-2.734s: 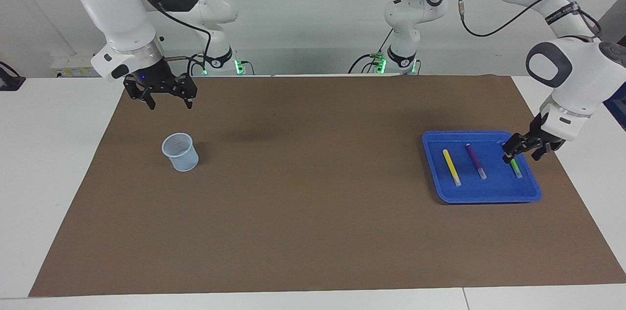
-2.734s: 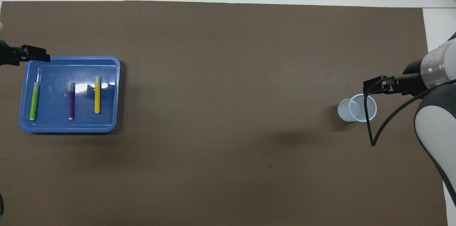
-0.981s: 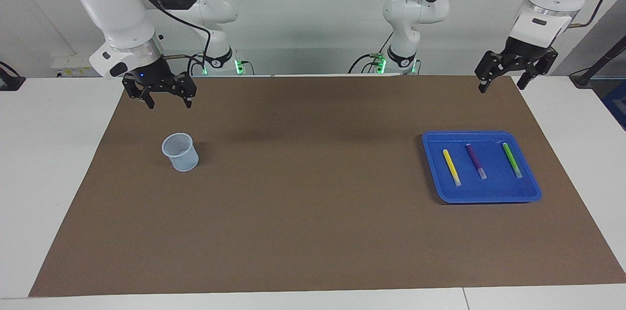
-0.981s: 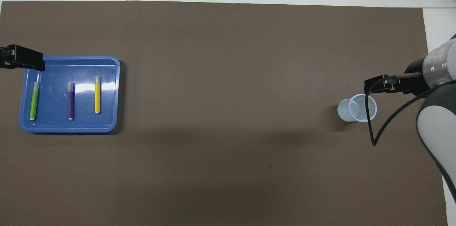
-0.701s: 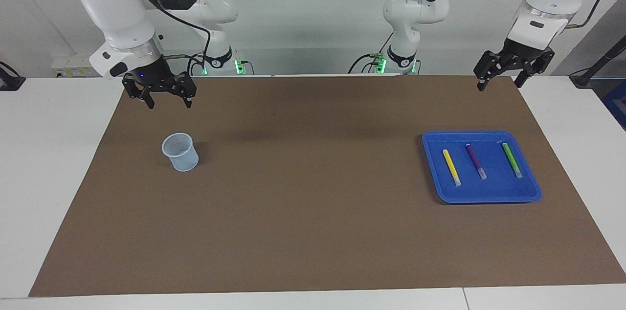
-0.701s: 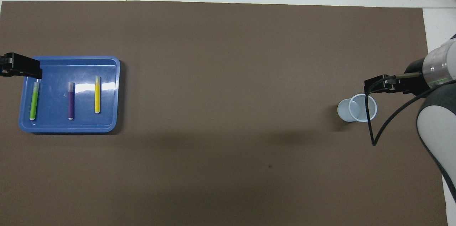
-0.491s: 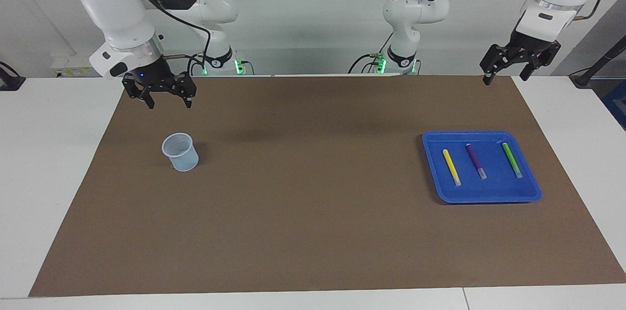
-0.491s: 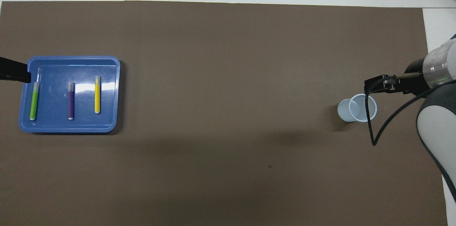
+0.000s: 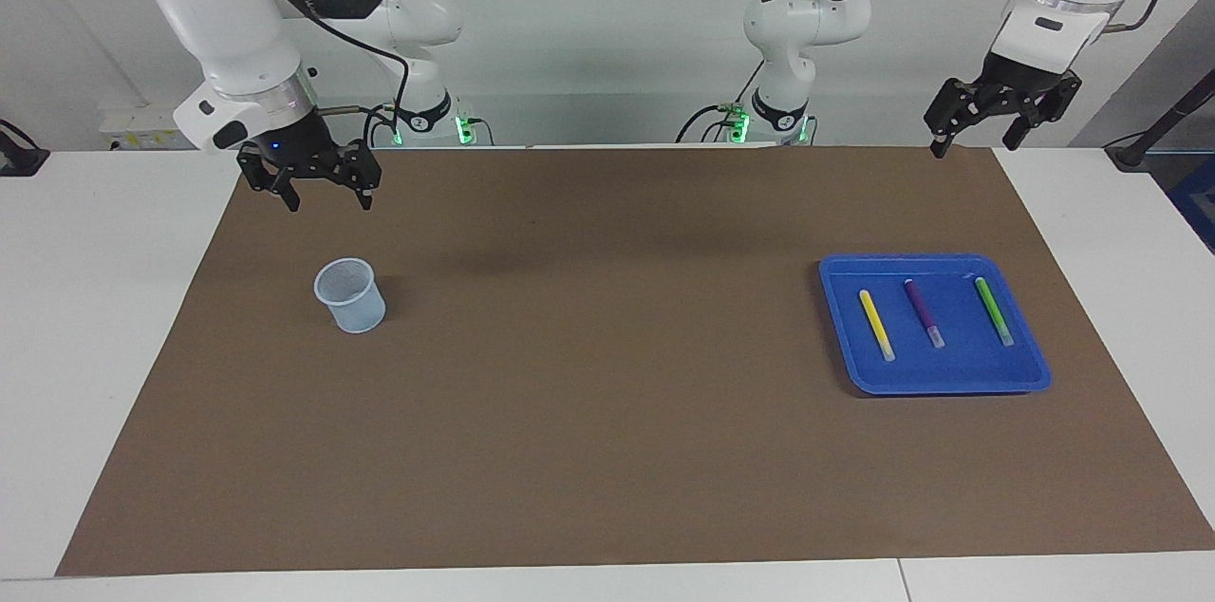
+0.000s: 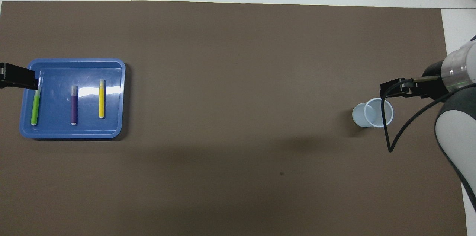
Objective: Right arm passes pens to left for tray arrangement
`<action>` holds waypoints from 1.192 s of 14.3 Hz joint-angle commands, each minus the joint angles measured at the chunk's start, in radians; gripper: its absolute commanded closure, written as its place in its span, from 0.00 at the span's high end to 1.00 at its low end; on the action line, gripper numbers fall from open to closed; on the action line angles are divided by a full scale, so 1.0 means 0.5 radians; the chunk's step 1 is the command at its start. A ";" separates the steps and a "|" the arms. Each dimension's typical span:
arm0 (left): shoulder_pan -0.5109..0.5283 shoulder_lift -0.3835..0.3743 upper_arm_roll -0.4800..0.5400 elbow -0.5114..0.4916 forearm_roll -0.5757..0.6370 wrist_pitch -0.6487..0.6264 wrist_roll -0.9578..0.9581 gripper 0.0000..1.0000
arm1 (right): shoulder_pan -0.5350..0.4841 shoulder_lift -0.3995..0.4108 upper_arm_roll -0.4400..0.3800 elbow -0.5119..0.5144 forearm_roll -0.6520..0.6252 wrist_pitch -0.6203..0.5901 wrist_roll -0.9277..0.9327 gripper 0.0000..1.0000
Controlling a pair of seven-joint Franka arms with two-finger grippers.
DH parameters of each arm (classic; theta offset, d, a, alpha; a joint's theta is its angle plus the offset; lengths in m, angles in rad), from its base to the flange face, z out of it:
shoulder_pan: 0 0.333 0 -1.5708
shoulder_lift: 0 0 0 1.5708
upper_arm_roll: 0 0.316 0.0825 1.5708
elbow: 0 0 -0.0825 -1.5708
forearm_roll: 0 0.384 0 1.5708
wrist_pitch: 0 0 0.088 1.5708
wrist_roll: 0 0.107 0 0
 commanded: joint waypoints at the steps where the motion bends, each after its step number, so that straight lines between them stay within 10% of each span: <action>1: -0.021 -0.078 0.009 -0.080 0.011 -0.005 0.010 1.00 | 0.003 -0.003 -0.007 0.006 0.040 -0.015 0.033 1.00; 17: -0.015 -0.087 0.101 -0.095 -0.259 -0.054 0.010 1.00 | 0.000 -0.006 0.005 0.018 0.040 -0.051 0.030 1.00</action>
